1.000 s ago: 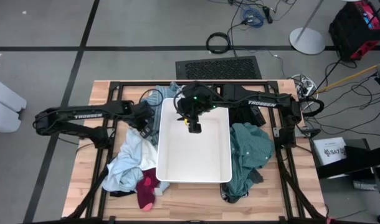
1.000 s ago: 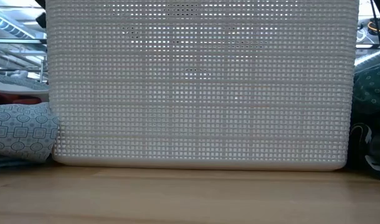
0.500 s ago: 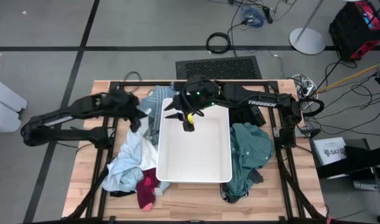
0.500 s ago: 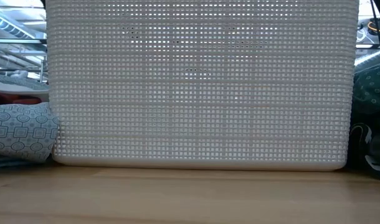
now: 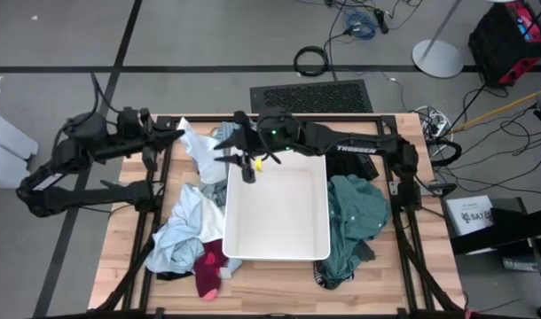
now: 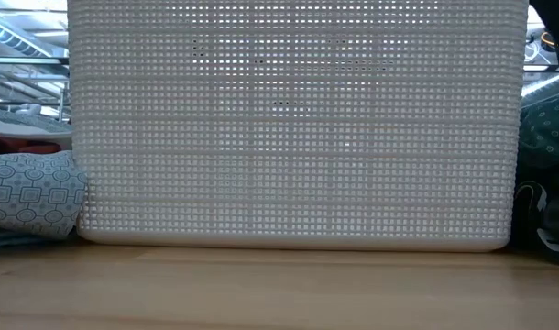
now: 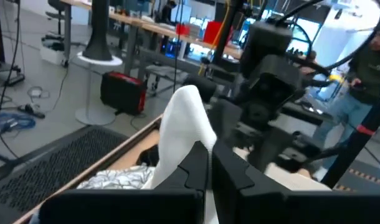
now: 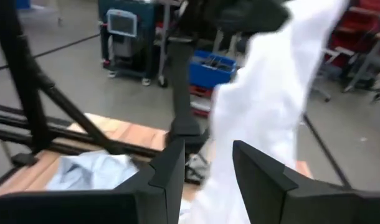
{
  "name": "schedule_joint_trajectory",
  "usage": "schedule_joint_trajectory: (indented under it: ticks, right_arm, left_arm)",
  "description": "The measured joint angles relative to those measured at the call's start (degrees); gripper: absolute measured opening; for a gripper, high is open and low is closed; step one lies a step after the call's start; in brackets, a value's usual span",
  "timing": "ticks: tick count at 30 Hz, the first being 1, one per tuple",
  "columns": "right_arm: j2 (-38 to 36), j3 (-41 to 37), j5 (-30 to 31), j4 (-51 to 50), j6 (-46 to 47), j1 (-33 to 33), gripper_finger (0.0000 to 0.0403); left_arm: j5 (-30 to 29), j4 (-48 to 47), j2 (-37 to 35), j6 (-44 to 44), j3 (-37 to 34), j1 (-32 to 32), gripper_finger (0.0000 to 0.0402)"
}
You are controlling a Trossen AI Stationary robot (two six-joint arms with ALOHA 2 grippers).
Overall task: Sort clothes
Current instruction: Put the white sock into the white bin
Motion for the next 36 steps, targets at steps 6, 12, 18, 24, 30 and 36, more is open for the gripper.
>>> schedule_joint_trajectory:
  ticks: [6,12,18,24,30,36]
  right_arm:
    - [2.66,0.00,3.11,5.32,-5.00,0.17,0.0148]
    - [5.11,0.00,6.27,12.17,-3.76,0.25,0.0210]
    - [6.15,0.02,10.75,13.73,-1.31,0.07,0.0248]
    - [6.79,0.02,7.18,14.09,-0.76,0.29,0.0229]
    - [6.52,0.02,7.20,13.75,-1.79,0.42,0.0055]
    - [6.43,0.02,7.13,13.99,-2.37,0.42,0.0004]
  left_arm:
    - [0.75,-0.08,0.56,-0.04,0.07,0.00,0.0014]
    - [1.03,0.12,2.13,-0.04,0.07,0.00,0.0014]
    - [3.64,0.05,4.34,-0.04,0.10,0.00,0.0014]
    - [3.78,0.14,5.62,0.11,0.07,0.00,0.0014]
    - [3.78,0.09,5.78,0.48,0.10,0.00,0.0015]
    - [3.75,-0.97,5.75,1.97,0.10,0.00,0.0016]
